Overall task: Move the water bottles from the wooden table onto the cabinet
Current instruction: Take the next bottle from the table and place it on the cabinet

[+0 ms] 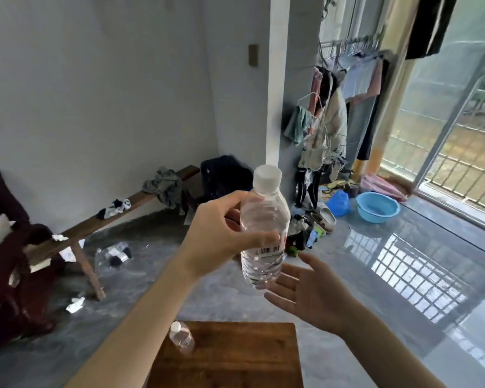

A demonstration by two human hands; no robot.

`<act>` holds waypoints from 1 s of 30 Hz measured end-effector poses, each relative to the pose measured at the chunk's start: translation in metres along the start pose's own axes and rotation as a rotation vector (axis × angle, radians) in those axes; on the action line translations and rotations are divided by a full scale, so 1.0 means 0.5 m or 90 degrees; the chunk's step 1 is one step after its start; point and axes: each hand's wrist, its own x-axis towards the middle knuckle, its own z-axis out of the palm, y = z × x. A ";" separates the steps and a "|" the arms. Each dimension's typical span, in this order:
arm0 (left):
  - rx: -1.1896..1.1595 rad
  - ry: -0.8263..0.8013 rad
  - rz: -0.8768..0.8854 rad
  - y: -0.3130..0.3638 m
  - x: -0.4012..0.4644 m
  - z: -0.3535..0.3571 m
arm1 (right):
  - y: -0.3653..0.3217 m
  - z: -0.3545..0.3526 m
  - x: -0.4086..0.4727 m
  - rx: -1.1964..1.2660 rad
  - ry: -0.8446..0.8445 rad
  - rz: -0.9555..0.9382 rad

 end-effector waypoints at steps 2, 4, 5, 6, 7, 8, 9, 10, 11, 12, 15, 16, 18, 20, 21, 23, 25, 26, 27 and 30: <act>-0.017 -0.002 0.014 0.013 0.005 -0.001 | -0.001 0.005 -0.028 0.013 -0.001 -0.018; -0.029 -0.018 0.032 0.023 0.007 -0.002 | 0.001 0.011 -0.053 0.028 0.010 -0.041; -0.034 -0.027 0.043 0.028 0.007 -0.003 | 0.003 0.016 -0.065 0.031 0.021 -0.054; -0.039 -0.037 0.052 0.032 0.006 -0.004 | 0.008 0.020 -0.077 0.035 0.034 -0.067; -0.042 -0.050 0.063 0.036 0.004 -0.005 | 0.015 0.024 -0.088 0.043 0.048 -0.081; -0.047 -0.063 0.073 0.040 0.002 -0.007 | 0.024 0.027 -0.099 0.056 0.059 -0.092; -0.053 -0.077 0.082 0.043 0.000 -0.009 | 0.036 0.031 -0.111 0.069 0.069 -0.102; -0.061 -0.092 0.090 0.043 -0.003 -0.010 | 0.048 0.036 -0.121 0.081 0.075 -0.111; -0.070 -0.107 0.097 0.042 -0.006 -0.012 | 0.061 0.041 -0.131 0.092 0.080 -0.121; -0.079 -0.122 0.103 0.041 -0.010 -0.013 | 0.073 0.048 -0.140 0.102 0.087 -0.133; -0.093 -0.169 0.117 0.037 -0.028 -0.016 | 0.117 0.064 -0.165 0.126 0.114 -0.157; -0.096 -0.186 0.124 0.036 -0.032 -0.015 | 0.133 0.067 -0.172 0.140 0.123 -0.165; -0.107 -0.221 0.136 0.036 -0.040 -0.003 | 0.167 0.067 -0.192 0.174 0.148 -0.184; -0.132 -0.248 0.144 0.045 -0.051 0.016 | 0.202 0.064 -0.221 0.208 0.173 -0.208; -0.142 -0.262 0.152 0.053 -0.058 0.029 | 0.219 0.060 -0.238 0.226 0.186 -0.224; -0.155 -0.301 0.182 0.076 -0.080 0.061 | 0.252 0.050 -0.283 0.252 0.224 -0.264; -0.174 -0.331 0.202 0.101 -0.099 0.087 | 0.277 0.043 -0.326 0.263 0.256 -0.285; -0.189 -0.355 0.213 0.118 -0.113 0.105 | 0.293 0.038 -0.354 0.270 0.278 -0.301; -0.200 -0.379 0.225 0.136 -0.128 0.122 | 0.307 0.033 -0.380 0.276 0.299 -0.317; -0.218 -0.446 0.276 0.195 -0.180 0.178 | 0.356 0.024 -0.465 0.307 0.354 -0.363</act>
